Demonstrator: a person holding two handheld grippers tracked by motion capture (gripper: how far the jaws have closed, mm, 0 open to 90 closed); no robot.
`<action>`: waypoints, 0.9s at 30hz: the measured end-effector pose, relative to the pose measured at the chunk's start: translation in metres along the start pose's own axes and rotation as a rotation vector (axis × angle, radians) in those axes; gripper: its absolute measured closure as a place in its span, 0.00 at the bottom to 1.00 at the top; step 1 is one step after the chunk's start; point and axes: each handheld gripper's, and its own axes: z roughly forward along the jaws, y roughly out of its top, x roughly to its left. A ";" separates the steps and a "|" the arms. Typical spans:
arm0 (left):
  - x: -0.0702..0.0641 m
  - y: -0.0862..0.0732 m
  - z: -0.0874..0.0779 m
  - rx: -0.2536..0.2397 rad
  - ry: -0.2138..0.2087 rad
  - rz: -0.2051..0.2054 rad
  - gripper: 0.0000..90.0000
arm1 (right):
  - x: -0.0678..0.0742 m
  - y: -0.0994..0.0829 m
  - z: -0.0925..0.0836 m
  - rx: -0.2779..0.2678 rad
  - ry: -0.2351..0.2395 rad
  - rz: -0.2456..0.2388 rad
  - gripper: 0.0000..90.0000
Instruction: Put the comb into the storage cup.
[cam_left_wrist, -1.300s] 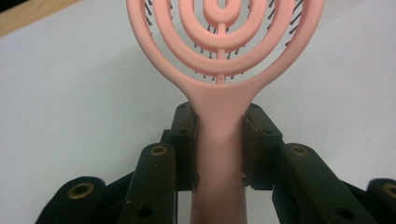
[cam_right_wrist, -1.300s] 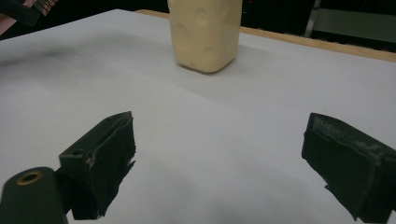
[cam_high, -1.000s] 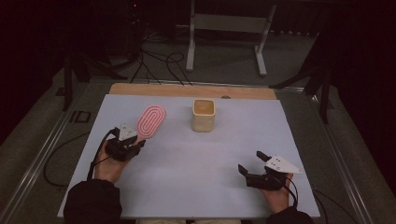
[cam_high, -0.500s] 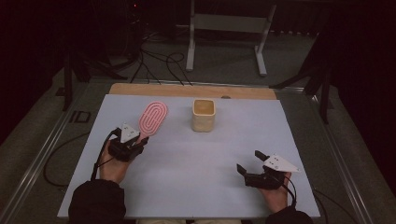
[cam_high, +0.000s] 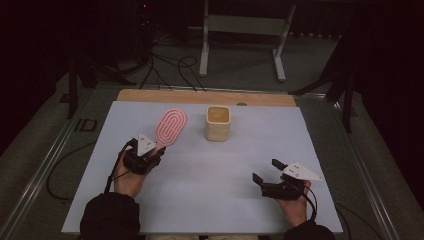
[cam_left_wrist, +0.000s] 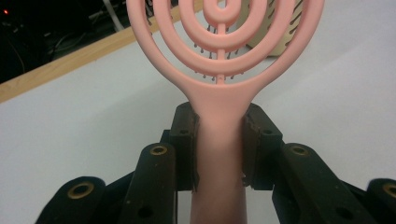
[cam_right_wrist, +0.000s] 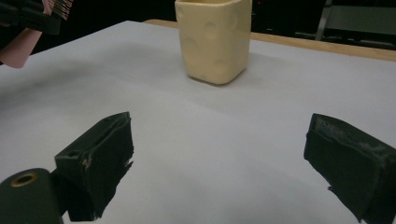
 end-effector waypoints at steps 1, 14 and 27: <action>-0.001 0.001 0.000 -0.005 -0.002 0.003 0.78 | 0.001 0.001 0.000 0.000 0.002 0.004 0.09; -0.010 0.003 0.003 -0.020 -0.011 0.002 0.78 | 0.006 0.018 0.015 0.005 0.043 0.021 0.09; -0.020 0.008 0.005 -0.034 -0.018 0.010 0.78 | 0.022 0.037 0.038 0.001 0.084 0.008 0.09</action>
